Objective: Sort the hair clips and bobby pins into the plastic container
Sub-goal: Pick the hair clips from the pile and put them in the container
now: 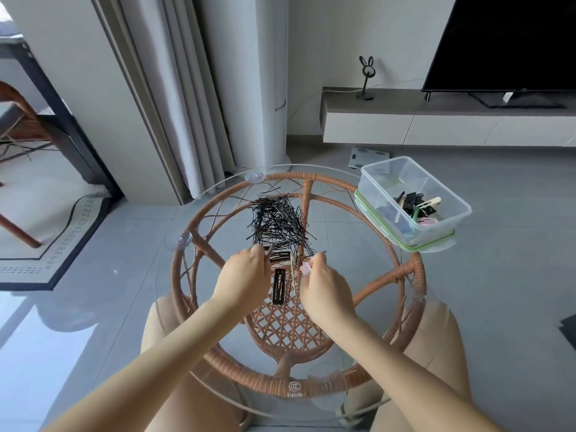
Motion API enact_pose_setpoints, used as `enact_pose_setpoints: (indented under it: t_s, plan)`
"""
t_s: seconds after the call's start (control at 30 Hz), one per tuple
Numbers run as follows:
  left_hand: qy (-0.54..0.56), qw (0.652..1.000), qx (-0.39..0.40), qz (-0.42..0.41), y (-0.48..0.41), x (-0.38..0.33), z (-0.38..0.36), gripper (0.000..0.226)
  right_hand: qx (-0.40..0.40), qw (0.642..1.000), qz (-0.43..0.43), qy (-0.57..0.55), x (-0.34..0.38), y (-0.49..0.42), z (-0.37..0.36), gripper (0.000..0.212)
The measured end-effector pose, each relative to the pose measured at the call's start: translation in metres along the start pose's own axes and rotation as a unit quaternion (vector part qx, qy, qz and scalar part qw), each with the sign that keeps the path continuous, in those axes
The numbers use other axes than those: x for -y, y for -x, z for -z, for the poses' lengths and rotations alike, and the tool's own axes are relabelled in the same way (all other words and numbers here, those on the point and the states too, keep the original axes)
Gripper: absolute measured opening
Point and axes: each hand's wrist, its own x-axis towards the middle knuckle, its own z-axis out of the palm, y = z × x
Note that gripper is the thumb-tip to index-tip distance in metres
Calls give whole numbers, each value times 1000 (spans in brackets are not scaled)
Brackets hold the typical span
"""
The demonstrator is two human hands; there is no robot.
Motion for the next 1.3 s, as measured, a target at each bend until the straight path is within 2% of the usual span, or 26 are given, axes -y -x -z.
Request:
enact_pose_setpoints:
  t_s: [0.1,0.27,0.43,0.53,0.6,0.7,0.83,0.93,1.0,1.07,1.13,1.23,1.3]
  plan:
    - [41,996,48,63,10,-6,-6,23,13,998,-11,61,9,-5,-18,25]
    - [18,994,85,74,13,-19,-16,28,34,992,-14,120,1,-4,-19,14]
    - [-10,990,122,75,4,-28,-17,38,32,997,-14,73,-27,5,5,20]
    - [-10,983,167,77,-3,-25,-12,47,57,998,-4,31,-47,9,20,27]
    - [21,974,209,87,-9,-19,-9,43,78,997,-7,-4,-57,10,29,36]
    - [124,947,272,118,-13,-8,0,31,82,996,-15,-42,-67,10,42,37]
    - [245,919,272,150,-20,-11,27,20,59,997,-8,-52,-78,6,66,38]
    - [268,916,272,124,-36,-37,51,15,2,997,-34,-75,-98,-10,94,39]
    - [269,919,274,85,-52,-64,58,14,-37,984,-79,-157,-112,-27,113,35]
    - [272,919,283,47,-77,-99,54,20,-95,973,-110,-179,-125,-49,131,33]
    - [254,920,297,17,-107,-139,44,27,-121,978,-135,-107,-136,-73,147,30]
    - [246,922,299,13,-152,-195,25,21,-87,978,-189,-12,-144,-105,160,34]
    - [250,926,283,19,-172,-221,11,28,-68,972,-223,1,-148,-122,162,36]
